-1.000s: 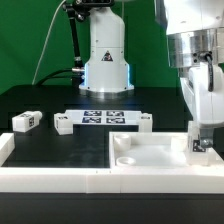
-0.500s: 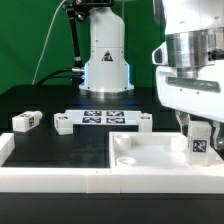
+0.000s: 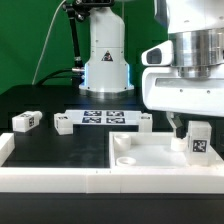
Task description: Assemble one leg
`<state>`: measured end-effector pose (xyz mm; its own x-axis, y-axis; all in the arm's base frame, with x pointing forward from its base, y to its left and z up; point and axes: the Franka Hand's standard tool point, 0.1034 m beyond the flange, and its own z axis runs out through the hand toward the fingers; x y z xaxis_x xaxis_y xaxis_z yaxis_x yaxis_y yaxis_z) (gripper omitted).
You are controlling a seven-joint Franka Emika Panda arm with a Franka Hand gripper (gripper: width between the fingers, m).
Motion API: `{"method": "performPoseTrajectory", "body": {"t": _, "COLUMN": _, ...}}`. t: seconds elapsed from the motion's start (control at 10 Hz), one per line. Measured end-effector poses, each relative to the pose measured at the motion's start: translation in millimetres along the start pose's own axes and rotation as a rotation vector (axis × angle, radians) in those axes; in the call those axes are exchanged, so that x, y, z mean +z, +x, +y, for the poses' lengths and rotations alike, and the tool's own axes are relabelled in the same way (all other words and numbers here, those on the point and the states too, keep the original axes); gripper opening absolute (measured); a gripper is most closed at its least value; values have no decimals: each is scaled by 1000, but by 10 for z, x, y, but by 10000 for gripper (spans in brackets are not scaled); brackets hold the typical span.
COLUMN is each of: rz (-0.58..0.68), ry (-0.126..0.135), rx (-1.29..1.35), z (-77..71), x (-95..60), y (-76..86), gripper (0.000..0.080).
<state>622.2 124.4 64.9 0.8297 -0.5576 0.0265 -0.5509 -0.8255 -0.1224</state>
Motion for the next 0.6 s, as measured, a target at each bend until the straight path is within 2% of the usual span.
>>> {"method": "performPoseTrajectory", "body": {"t": 0.4, "rz": 5, "ry": -37, "rx": -339, "z": 4, "x": -18, "y": 4, "gripper": 649}}
{"method": "performPoseTrajectory", "body": {"t": 0.6, "rz": 4, "ry": -38, "rx": -337, "z": 9, "x": -11, "y": 3, "gripper": 620}}
